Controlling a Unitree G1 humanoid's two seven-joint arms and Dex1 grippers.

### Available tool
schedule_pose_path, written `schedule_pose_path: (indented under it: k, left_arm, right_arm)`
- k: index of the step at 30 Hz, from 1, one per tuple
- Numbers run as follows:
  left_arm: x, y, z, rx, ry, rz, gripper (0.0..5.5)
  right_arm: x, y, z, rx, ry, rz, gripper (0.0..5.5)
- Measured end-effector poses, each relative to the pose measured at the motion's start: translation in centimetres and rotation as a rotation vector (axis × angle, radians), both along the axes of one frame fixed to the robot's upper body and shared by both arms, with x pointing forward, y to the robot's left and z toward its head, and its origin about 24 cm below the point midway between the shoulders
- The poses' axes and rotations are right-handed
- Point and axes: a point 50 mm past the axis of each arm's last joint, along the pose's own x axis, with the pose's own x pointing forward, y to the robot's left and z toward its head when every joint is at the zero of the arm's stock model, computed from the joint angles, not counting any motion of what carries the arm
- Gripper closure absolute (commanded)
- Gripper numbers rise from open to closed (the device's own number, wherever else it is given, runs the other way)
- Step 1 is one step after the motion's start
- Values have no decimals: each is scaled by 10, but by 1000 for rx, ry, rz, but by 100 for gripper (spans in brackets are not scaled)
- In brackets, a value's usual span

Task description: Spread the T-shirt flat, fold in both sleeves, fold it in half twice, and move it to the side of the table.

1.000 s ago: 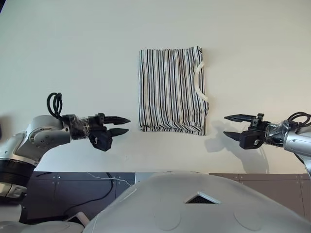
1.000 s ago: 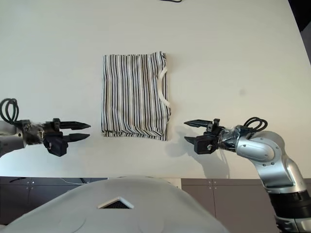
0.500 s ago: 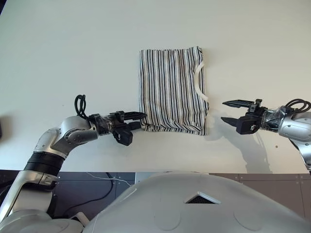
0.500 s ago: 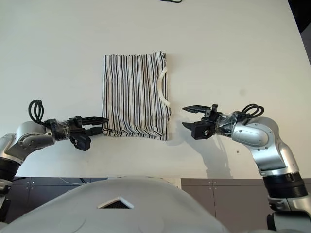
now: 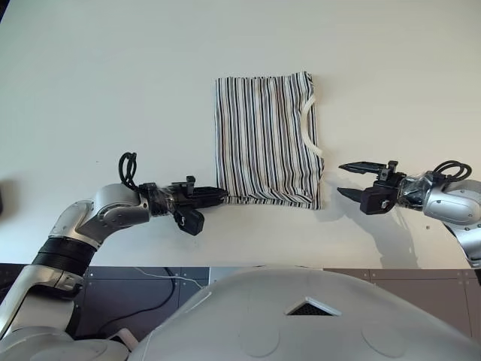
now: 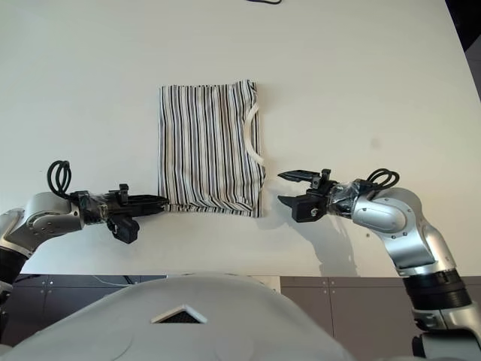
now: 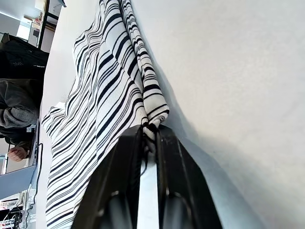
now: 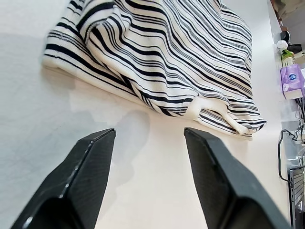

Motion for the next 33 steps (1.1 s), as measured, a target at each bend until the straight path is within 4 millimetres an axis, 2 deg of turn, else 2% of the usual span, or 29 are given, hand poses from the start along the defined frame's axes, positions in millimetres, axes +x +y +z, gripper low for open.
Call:
schedule_pose_path:
  k: [3, 10, 14, 20, 25, 30, 33]
  left_arm:
    - [2, 2, -1, 4, 3, 10, 538]
    - [5, 1, 1, 2, 24, 32, 538]
    - [5, 0, 1, 13, 40, 17, 539]
    - [4, 0, 2, 28, 66, -1, 539]
    - [6, -2, 4, 46, 80, -13, 540]
    - [6, -4, 5, 58, 85, -16, 540]
    - [6, -5, 6, 61, 86, -18, 540]
  right_arm:
    - [-1, 2, 1, 4, -5, 13, 283]
    - [-28, 19, -9, 8, 25, 161, 283]
    - [-35, 34, -14, 25, -27, 214, 283]
    - [-25, 41, -24, 15, -176, 216, 283]
    - [-24, 42, -27, 26, -219, 193, 283]
    - [-23, 40, -30, 39, -243, 188, 283]
    - [-20, 32, -30, 22, -265, 202, 283]
